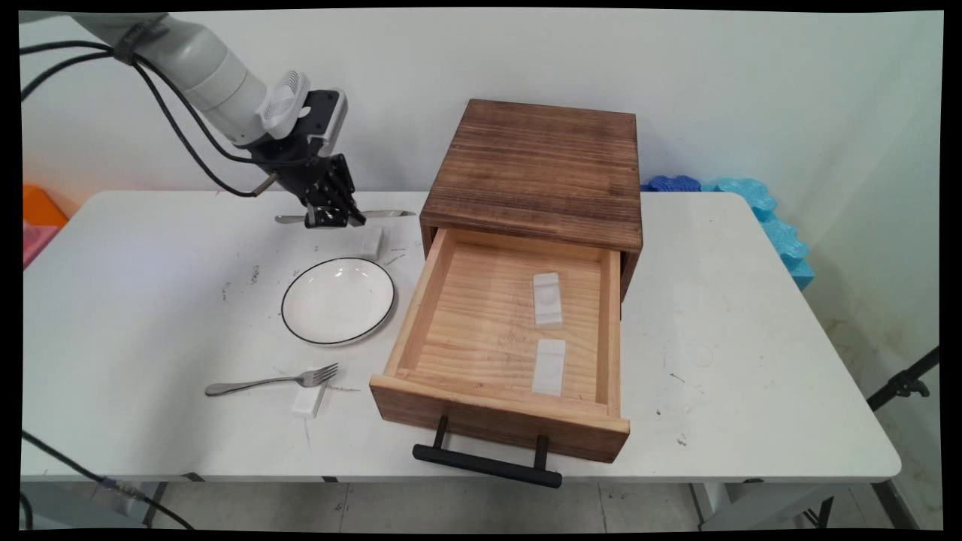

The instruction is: Place the picked object into the drawer

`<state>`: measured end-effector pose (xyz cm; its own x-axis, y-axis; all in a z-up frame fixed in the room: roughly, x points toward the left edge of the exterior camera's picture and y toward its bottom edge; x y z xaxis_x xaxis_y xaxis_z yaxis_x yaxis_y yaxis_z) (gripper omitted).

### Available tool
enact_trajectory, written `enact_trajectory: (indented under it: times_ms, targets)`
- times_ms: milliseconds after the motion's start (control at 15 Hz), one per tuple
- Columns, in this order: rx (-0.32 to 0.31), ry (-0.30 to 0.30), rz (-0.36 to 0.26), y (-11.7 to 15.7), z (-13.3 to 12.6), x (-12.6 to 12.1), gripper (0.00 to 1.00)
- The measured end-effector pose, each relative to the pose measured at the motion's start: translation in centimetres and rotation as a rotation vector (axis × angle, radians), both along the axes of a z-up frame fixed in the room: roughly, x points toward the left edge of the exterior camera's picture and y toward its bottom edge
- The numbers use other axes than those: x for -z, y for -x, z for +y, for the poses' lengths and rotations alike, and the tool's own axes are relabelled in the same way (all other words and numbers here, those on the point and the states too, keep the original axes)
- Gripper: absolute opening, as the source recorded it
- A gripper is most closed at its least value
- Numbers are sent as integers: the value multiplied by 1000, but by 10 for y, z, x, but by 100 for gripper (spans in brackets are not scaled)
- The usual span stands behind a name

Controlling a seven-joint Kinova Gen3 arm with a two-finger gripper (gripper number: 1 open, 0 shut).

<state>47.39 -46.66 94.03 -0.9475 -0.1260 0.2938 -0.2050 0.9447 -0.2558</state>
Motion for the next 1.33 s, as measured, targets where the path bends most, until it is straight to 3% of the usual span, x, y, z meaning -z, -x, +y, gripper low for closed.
enact_trajectory:
  times_ms: [600, 1333]
  targets:
    - [21, 9, 58, 96, 48, -26, 0]
    - [4, 39, 113, 217, 37, -16, 0]
